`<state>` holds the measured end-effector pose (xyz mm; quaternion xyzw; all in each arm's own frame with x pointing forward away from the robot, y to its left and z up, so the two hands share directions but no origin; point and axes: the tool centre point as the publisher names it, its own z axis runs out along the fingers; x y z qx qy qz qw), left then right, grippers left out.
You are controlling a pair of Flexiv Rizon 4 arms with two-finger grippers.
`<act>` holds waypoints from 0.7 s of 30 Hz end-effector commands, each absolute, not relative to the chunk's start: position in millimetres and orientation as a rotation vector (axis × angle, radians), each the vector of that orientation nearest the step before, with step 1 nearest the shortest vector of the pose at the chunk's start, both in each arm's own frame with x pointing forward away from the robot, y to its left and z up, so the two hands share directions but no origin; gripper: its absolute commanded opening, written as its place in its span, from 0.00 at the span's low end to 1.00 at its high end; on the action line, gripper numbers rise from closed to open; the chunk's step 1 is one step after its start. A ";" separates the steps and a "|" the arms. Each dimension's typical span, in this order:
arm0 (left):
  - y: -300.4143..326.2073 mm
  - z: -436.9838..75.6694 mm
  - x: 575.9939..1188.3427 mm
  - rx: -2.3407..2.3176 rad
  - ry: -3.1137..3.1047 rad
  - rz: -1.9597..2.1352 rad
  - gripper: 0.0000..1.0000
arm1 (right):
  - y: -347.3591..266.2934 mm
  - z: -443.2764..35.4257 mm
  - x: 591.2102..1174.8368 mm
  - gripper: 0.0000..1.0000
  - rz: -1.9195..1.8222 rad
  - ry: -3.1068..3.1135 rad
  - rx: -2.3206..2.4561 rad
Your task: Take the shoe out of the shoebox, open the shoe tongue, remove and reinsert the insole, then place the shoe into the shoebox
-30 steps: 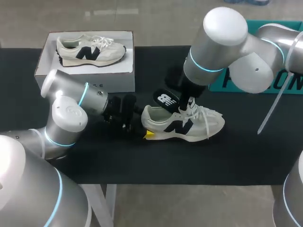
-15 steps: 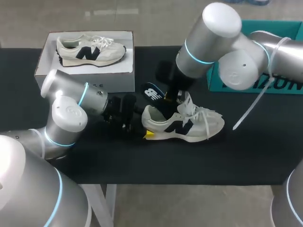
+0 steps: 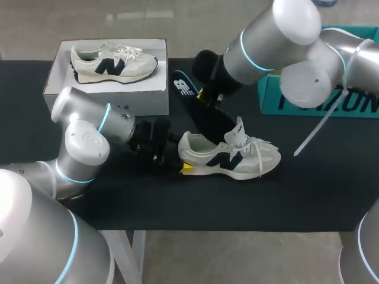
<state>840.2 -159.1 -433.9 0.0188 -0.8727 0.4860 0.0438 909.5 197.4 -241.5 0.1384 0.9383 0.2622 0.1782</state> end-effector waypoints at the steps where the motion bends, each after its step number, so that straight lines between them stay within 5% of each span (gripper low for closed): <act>1: -159.4 -435.4 840.1 0.057 -2.667 1.485 0.00 | 152.1 -172.6 866.1 0.00 0.816 2.537 0.448; 13: -159.4 -435.4 840.1 0.057 -2.667 1.485 0.00 | 138.3 -87.1 844.6 0.00 1.147 2.344 0.441; 21: -159.4 -435.4 840.1 0.057 -2.667 1.485 0.00 | 138.8 -71.9 841.8 0.00 1.117 2.422 0.319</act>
